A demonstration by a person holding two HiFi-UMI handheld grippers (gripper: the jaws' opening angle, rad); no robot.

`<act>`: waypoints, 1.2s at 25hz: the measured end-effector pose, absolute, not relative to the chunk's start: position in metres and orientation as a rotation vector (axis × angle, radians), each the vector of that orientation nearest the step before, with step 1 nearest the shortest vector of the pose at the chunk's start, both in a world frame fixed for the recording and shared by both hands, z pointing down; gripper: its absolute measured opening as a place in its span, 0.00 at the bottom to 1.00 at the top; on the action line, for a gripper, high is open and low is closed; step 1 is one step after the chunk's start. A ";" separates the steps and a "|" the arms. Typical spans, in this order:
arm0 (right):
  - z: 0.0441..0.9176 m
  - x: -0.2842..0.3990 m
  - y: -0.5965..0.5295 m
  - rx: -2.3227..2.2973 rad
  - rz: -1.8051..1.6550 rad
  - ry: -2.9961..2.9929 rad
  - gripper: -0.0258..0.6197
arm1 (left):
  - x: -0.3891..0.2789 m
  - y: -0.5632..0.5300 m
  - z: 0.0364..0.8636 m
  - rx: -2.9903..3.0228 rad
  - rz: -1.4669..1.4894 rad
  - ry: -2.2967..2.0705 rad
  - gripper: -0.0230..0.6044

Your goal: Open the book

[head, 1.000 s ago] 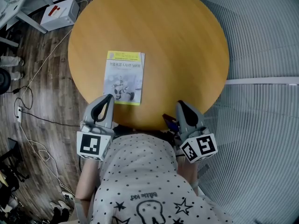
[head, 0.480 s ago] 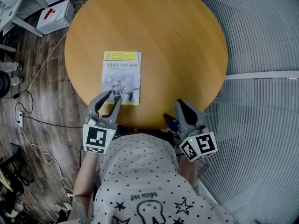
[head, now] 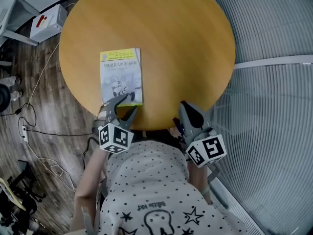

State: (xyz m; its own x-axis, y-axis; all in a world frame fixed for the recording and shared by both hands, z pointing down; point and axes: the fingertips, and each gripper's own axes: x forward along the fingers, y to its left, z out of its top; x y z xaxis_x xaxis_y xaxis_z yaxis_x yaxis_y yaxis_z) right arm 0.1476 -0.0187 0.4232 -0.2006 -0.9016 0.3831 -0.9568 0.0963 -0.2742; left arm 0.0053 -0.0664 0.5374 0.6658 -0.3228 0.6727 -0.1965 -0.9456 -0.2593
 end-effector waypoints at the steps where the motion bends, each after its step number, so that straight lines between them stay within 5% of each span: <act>1: 0.424 0.147 -0.017 1.909 0.723 -2.232 0.05 | 0.008 -0.062 0.546 -2.689 -1.179 0.380 0.40; 17: 0.432 0.158 0.002 1.984 0.765 -2.194 0.05 | 0.029 -0.046 0.636 -2.458 -1.477 0.087 0.40; 30: 0.431 0.155 0.001 1.961 0.753 -2.225 0.05 | 0.018 -0.053 0.601 -2.665 -1.409 0.276 0.34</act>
